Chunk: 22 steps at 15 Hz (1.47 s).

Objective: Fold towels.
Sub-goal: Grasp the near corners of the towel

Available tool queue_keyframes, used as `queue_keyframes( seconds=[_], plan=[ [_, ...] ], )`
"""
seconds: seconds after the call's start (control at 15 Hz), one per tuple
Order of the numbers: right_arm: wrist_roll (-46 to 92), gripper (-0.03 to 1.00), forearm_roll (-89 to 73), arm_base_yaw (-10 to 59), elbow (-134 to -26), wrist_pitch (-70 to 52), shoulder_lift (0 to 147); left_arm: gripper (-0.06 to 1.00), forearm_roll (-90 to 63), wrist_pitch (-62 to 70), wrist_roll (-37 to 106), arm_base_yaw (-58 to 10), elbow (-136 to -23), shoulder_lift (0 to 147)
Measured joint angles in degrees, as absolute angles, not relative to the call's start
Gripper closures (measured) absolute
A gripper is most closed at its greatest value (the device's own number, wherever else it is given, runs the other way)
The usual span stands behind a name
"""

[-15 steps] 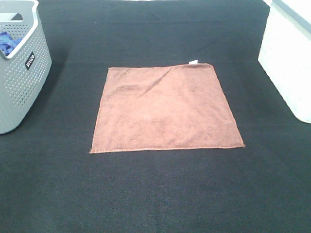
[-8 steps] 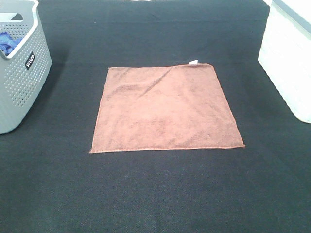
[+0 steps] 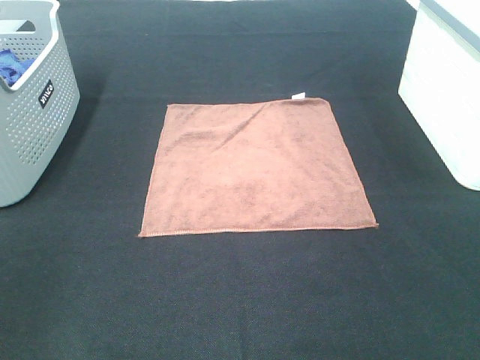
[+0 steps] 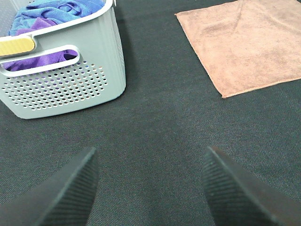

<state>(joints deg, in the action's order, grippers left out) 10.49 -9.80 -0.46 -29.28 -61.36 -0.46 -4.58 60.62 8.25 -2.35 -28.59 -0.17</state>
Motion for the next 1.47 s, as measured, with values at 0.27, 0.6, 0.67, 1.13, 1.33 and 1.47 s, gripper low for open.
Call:
queue_keyframes(
  seconds=[0.27,0.6,0.67,1.13,1.33,1.47],
  plan=[
    [9.74,0.16,-9.80,-0.46,-29.51,-59.99,-0.46,0.33,-4.58,59.87,8.25,-2.35,-28.99,-0.17],
    [7.91,0.16,-9.85,-0.46,-29.97,-44.63,9.45,0.33,-6.53,38.39,8.19,-2.35,-27.96,4.64],
    [7.73,0.16,-9.97,-0.46,-29.97,-42.28,12.38,0.33,-7.79,35.58,8.19,-2.35,-27.56,7.51],
    [9.11,0.16,-26.36,-0.46,-30.02,-31.11,41.02,0.33,-30.77,28.19,8.88,-2.35,-27.27,35.47],
    [19.31,0.16,-32.72,-0.46,-30.19,-29.62,56.15,0.33,-40.16,26.36,16.16,-2.35,-27.27,52.31],
    [24.64,0.16,-36.73,-0.46,-32.31,-29.62,66.69,0.33,-49.16,25.78,24.98,-2.35,-27.27,63.71]
  ],
)
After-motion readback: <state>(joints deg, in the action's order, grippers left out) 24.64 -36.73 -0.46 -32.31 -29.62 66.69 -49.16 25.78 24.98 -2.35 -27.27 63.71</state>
